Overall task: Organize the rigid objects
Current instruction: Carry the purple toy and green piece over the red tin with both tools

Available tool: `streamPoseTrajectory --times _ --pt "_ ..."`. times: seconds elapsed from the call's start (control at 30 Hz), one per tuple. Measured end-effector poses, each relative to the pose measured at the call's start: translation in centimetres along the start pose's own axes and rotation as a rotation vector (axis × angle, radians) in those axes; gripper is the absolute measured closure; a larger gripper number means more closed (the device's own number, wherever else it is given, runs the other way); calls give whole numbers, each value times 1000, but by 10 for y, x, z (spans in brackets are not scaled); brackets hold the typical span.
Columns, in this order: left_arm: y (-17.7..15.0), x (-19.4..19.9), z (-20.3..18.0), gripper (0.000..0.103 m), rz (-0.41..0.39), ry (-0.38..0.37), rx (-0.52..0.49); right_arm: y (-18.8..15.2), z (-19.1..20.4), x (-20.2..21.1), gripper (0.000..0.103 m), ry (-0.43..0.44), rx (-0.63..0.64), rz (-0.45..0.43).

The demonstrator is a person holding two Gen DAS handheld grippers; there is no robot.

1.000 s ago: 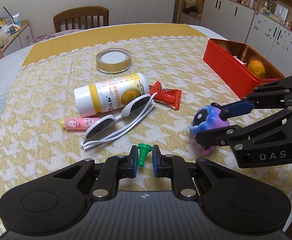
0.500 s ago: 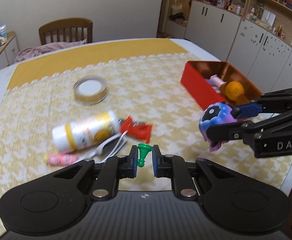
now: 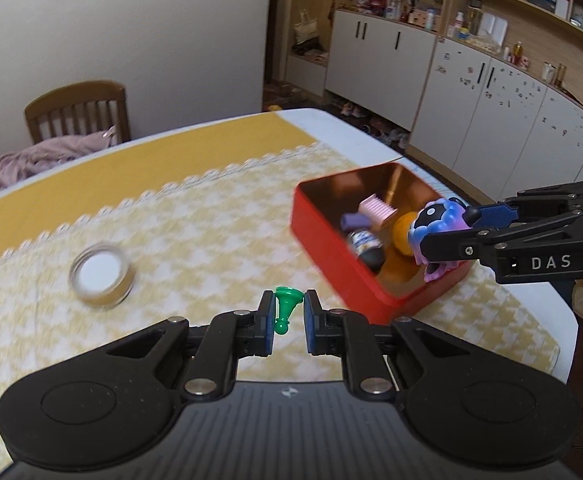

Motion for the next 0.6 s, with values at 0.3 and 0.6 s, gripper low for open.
streamPoseTrajectory --times 0.3,0.6 --pt "43 -33 -40 89 16 -29 -46 -5 -55 -14 53 -58 -55 44" --pt "82 -77 -62 89 60 -26 -40 -8 -86 -34 53 -71 -60 107"
Point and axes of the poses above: each gripper's, at about its wrist camera, not at the fingertips, and x roughly against the way its jaws point, z to its left, y to its top, the point moved 9 cm from there along -x, roughly the way its jaws point, and after that the axes turned 15 degrees about z, right-handed, at the moved point
